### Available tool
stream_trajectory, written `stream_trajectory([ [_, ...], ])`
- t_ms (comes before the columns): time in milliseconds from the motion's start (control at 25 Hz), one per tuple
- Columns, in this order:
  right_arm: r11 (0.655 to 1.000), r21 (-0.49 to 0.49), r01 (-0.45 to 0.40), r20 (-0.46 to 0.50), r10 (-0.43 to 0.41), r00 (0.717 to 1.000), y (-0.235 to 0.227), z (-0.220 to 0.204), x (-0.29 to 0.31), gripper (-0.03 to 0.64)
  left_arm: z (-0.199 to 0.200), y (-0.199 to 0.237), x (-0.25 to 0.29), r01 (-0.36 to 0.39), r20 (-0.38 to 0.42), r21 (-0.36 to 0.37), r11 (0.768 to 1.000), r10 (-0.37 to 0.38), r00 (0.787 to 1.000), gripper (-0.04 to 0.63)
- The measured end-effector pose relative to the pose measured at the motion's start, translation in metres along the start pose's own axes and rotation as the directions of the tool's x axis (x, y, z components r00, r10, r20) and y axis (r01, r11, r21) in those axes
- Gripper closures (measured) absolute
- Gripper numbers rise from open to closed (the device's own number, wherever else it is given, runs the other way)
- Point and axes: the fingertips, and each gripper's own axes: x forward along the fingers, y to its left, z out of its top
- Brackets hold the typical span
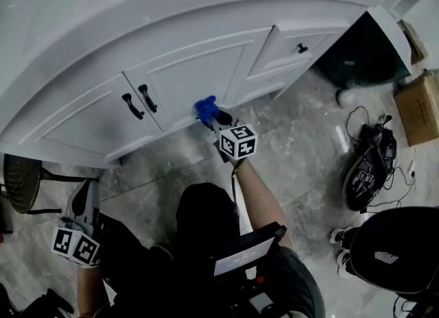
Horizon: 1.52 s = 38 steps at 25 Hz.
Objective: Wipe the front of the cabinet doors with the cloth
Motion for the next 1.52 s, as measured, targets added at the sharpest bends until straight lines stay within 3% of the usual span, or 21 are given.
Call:
stream_trajectory([
  [160, 0.993, 0.007, 0.118, -0.011, -0.118, 0.993, -0.055, 0.003, -0.018, 0.565, 0.000, -0.005, 0.005, 0.008, -0.008, 0.015, 1.000, -0.008, 1.000, 0.592],
  [400, 0.968, 0.096, 0.230, 0.033, -0.234, 0.972, -0.105, 0.006, -0.052, 0.565, -0.005, -0.004, 0.001, 0.003, -0.010, -0.002, 1.000, -0.003, 1.000, 0.592],
  [600, 0.953, 0.155, 0.261, 0.061, -0.273, 0.960, -0.124, 0.009, -0.066, 0.565, -0.010, 0.004, 0.001, -0.014, -0.001, -0.035, 0.999, 0.014, 1.000, 0.592],
  [720, 0.977, 0.090, 0.194, 0.056, -0.200, 0.978, -0.089, 0.014, -0.062, 0.566, -0.009, 0.010, 0.006, -0.008, 0.015, -0.055, 0.998, 0.009, 1.000, 0.592],
  [880, 0.996, -0.074, -0.049, 0.012, 0.050, 0.999, 0.019, 0.007, -0.038, 0.565, -0.013, 0.020, 0.011, -0.014, 0.025, -0.076, 0.997, 0.016, 1.000, 0.592],
  [1000, 0.956, -0.132, -0.261, -0.054, 0.256, 0.965, 0.102, -0.016, -0.007, 0.566, -0.016, 0.025, 0.014, -0.019, 0.022, -0.092, 0.996, 0.021, 1.000, 0.592],
  [1120, 0.907, -0.154, -0.392, -0.121, 0.377, 0.918, 0.157, -0.042, 0.025, 0.565, -0.019, 0.028, 0.014, -0.023, 0.014, -0.085, 0.996, 0.025, 1.000, 0.592],
  [1240, 0.896, -0.144, -0.421, -0.161, 0.398, 0.903, 0.178, -0.062, 0.054, 0.565, -0.018, 0.036, 0.009, -0.042, 0.011, -0.072, 0.997, 0.043, 0.999, 0.592],
  [1520, 0.926, -0.191, -0.324, -0.232, 0.279, 0.932, 0.139, -0.085, 0.067, 0.565, -0.021, 0.050, -0.002, -0.084, -0.003, -0.090, 0.992, 0.084, 0.996, 0.592],
])
